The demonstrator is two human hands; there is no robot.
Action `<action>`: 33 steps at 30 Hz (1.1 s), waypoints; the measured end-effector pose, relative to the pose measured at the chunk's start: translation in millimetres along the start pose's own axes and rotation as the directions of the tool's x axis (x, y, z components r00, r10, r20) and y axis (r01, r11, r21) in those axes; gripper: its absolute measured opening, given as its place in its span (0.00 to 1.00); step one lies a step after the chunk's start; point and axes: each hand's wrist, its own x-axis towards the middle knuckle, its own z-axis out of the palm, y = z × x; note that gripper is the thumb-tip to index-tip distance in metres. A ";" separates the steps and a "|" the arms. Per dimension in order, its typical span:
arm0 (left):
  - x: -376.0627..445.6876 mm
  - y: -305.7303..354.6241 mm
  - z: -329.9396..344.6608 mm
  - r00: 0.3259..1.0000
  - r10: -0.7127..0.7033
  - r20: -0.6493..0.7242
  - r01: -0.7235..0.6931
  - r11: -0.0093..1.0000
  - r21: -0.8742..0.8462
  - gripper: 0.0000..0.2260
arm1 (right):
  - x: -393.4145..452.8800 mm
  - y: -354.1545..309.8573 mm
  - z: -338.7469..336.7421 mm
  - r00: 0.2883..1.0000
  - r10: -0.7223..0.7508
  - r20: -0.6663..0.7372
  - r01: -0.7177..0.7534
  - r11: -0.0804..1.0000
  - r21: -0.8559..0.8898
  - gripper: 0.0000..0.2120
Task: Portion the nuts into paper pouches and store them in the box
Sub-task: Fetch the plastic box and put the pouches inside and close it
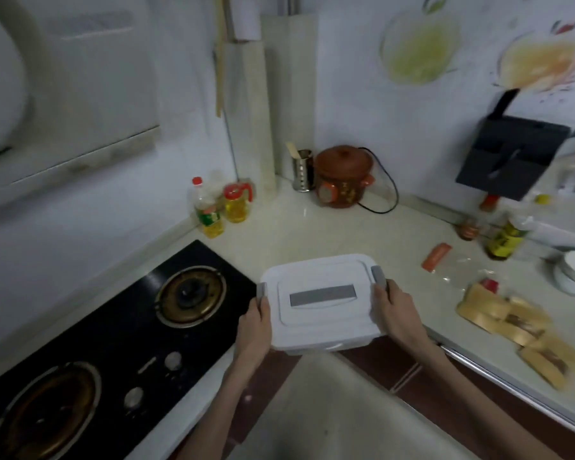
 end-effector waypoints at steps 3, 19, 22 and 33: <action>-0.9 35.3 74.0 0.996 0.042 0.074 -0.043 0.999 0.004 0.21 | 10.3 56.2 -54.0 0.995 0.063 -0.074 -0.063 0.998 0.004 0.15; -31.5 178.0 332.0 0.793 0.237 0.561 -0.340 0.937 0.085 0.18 | -28.7 250.9 -233.0 0.803 0.466 -0.372 -0.435 0.885 0.169 0.12; -34.4 198.9 369.8 0.726 0.268 0.633 -0.398 0.915 0.070 0.19 | -36.4 270.1 -253.8 0.740 0.523 -0.424 -0.473 0.852 0.225 0.13; -40.3 264.7 478.9 0.495 0.341 0.799 -0.473 0.877 -0.081 0.18 | -45.7 321.9 -305.0 0.510 0.656 -0.557 -0.575 0.741 0.346 0.21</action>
